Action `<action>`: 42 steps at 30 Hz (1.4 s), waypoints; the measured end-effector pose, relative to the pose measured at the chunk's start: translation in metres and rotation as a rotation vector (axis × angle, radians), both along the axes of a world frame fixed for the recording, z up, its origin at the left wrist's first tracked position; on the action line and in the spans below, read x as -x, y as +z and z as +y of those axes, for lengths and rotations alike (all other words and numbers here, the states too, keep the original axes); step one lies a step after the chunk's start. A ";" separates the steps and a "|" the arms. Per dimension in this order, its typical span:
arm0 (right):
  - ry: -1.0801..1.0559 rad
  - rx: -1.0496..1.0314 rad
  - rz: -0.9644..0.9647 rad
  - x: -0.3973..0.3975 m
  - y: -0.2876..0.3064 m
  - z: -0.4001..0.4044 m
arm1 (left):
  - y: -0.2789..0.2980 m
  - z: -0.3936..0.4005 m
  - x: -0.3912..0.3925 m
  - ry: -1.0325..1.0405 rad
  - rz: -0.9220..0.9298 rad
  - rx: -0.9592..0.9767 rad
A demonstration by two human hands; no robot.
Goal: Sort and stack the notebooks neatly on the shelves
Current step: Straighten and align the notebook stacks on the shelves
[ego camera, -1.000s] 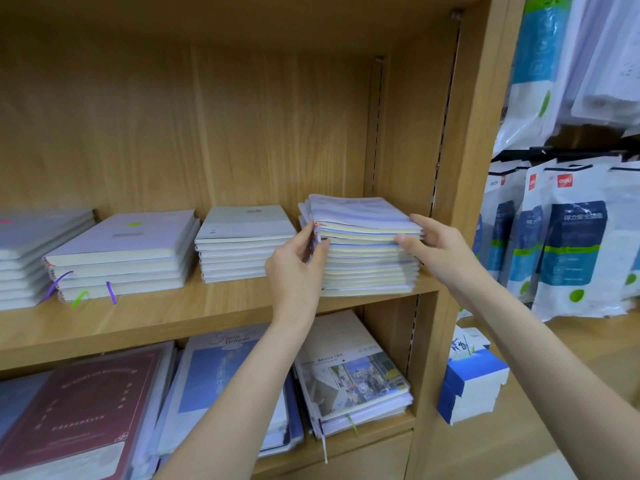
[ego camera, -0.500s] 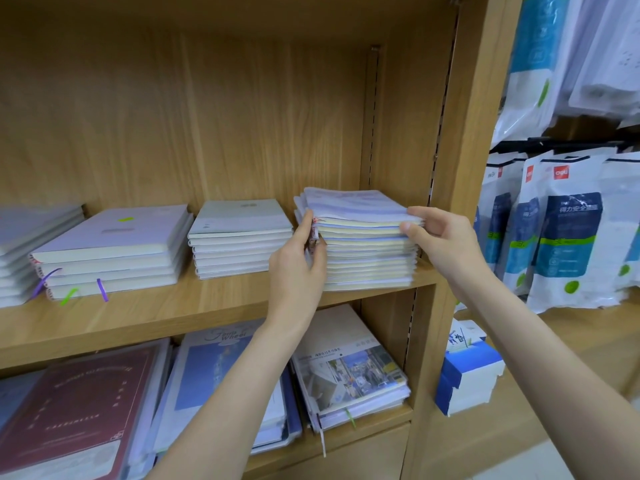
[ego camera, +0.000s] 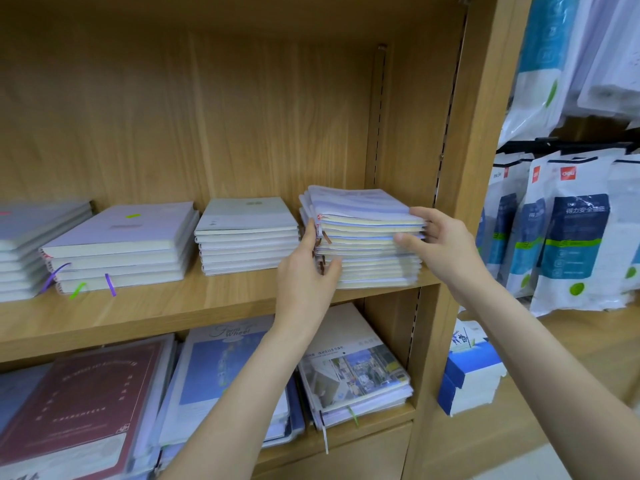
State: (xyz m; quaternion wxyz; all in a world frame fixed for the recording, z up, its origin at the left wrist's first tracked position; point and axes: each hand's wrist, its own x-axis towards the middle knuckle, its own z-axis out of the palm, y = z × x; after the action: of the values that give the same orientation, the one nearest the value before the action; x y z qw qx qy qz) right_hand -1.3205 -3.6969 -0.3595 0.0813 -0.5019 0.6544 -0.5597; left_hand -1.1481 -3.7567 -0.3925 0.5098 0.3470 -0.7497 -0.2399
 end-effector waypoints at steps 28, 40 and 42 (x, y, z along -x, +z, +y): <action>0.023 0.048 0.047 0.002 -0.006 0.002 | -0.001 -0.008 -0.005 -0.179 0.029 -0.038; 0.142 0.019 -0.090 0.007 0.003 0.000 | -0.002 -0.012 -0.011 -0.292 0.140 -0.198; 0.134 0.004 -0.049 0.005 0.004 -0.002 | -0.007 -0.012 -0.008 -0.314 0.124 -0.208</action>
State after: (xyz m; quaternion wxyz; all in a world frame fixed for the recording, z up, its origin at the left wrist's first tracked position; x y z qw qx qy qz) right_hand -1.3257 -3.6988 -0.3557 0.1337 -0.5309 0.6158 -0.5666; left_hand -1.1398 -3.7688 -0.3998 0.4725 0.2612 -0.7330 -0.4138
